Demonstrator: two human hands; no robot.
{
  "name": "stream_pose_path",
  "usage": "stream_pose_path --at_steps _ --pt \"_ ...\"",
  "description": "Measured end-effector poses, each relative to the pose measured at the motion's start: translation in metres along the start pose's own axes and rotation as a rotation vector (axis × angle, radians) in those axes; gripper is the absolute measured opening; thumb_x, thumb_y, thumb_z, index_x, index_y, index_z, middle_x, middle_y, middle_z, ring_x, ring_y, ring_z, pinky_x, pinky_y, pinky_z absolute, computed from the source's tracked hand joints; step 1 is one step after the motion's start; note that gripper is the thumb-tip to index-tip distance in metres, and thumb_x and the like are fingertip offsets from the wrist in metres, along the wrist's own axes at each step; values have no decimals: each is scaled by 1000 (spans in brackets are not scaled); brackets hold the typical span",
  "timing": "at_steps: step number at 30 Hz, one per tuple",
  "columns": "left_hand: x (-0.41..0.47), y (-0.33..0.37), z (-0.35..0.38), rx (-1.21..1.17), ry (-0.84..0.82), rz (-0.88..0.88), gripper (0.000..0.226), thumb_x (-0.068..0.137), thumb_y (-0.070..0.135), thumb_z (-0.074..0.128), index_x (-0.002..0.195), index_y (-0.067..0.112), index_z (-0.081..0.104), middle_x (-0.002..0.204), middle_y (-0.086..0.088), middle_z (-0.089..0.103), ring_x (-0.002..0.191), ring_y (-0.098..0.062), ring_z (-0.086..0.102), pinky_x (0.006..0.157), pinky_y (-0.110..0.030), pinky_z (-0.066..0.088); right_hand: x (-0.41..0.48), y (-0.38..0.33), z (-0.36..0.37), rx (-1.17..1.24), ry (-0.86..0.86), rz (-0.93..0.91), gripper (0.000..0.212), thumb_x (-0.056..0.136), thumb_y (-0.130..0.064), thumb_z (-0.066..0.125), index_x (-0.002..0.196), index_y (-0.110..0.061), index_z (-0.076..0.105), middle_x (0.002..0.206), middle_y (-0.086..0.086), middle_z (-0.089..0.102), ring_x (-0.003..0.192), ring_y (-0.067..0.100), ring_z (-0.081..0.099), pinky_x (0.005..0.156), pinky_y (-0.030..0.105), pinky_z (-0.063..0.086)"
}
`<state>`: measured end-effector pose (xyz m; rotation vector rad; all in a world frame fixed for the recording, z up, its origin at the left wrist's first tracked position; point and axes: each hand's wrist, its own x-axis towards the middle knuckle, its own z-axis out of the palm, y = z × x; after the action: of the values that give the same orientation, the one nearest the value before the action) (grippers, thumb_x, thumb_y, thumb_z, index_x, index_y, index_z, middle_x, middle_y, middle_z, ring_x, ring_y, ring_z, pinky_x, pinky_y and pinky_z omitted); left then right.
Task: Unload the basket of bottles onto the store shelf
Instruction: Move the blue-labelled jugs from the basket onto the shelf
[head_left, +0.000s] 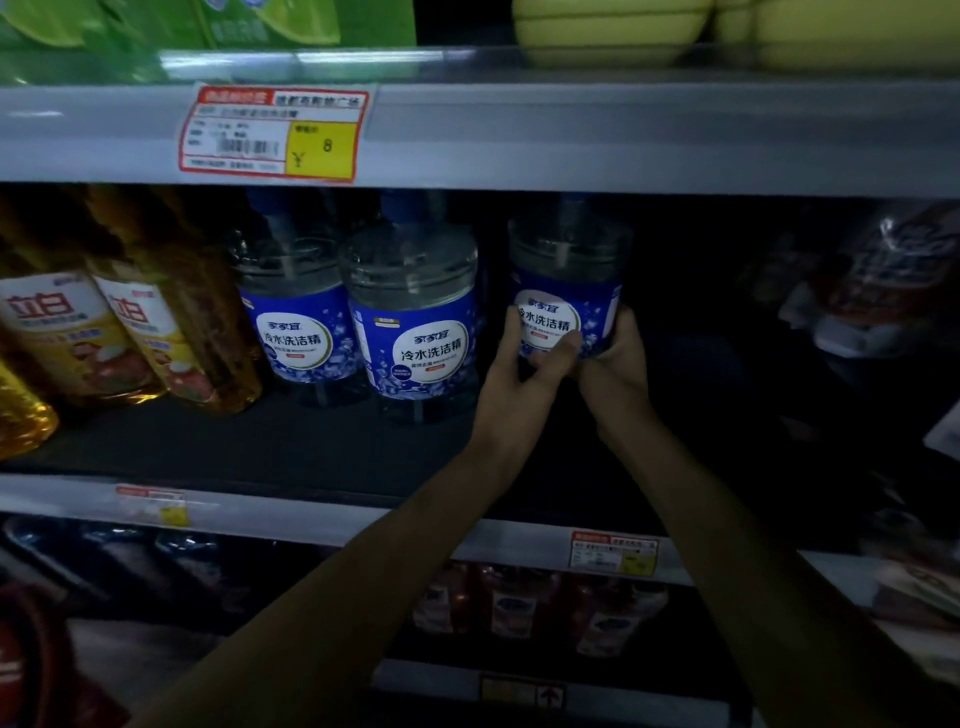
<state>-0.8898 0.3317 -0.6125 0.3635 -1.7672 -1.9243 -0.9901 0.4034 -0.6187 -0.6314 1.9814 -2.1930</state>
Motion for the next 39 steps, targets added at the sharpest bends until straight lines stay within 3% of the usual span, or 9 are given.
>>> stream_pose_path --at_steps 6,13,17,20,23,28,32,36,39 --pt "15 -3 2 -22 20 -22 104 75 61 75 163 33 27 155 8 52 138 -8 52 119 -39 41 24 9 2 -52 -58 17 82 71 6 88 141 -15 52 122 3 72 108 16 72 91 42 62" --pt "14 -1 -2 16 71 -42 101 74 60 77 161 34 33 154 6 53 139 -12 53 120 -41 41 19 8 2 -124 -102 50 83 72 -6 91 140 -24 47 127 -2 68 112 13 68 99 40 57" --pt "0 3 -8 112 56 -64 77 91 45 74 158 27 40 148 7 57 136 -12 54 118 -39 43 -1 7 -6 -223 -58 59 97 65 -17 94 147 -22 43 132 -2 64 118 16 64 101 39 55" --pt "-14 8 -14 218 25 -80 50 100 34 67 147 29 49 119 24 60 118 -2 57 100 -19 47 -14 4 -20 -263 -24 93 112 64 -7 95 157 -20 32 135 -1 57 126 16 56 109 40 49" --pt "-28 17 -24 365 -13 -78 47 99 34 67 143 26 53 106 31 54 105 5 55 84 -7 42 -31 -7 -29 -341 -35 103 104 68 -3 92 156 -19 37 138 3 61 126 21 59 105 40 51" --pt "-58 43 -52 529 -111 -61 53 97 40 70 145 23 53 126 12 62 124 -9 59 98 -18 46 -72 -30 -22 -524 -152 78 88 76 -16 88 152 -23 43 137 -2 62 125 17 58 104 36 50" --pt "-99 72 -87 604 -166 -29 46 97 39 70 140 28 56 133 14 63 126 -4 57 105 -20 48 -107 -63 -8 -623 -228 57 74 81 -19 85 146 -19 50 133 4 65 123 23 61 102 34 50" --pt "-146 104 -139 702 -162 -3 48 97 37 70 142 32 54 122 29 55 117 7 50 85 3 39 -155 -100 24 -668 -328 1 72 85 -22 83 148 -22 47 140 1 59 130 18 54 96 25 41" --pt "-183 125 -189 765 -83 16 59 91 52 73 143 32 54 125 26 56 119 5 52 96 -11 44 -189 -118 59 -675 -430 -26 73 87 -27 81 150 -26 45 146 0 54 134 21 52 100 27 43"
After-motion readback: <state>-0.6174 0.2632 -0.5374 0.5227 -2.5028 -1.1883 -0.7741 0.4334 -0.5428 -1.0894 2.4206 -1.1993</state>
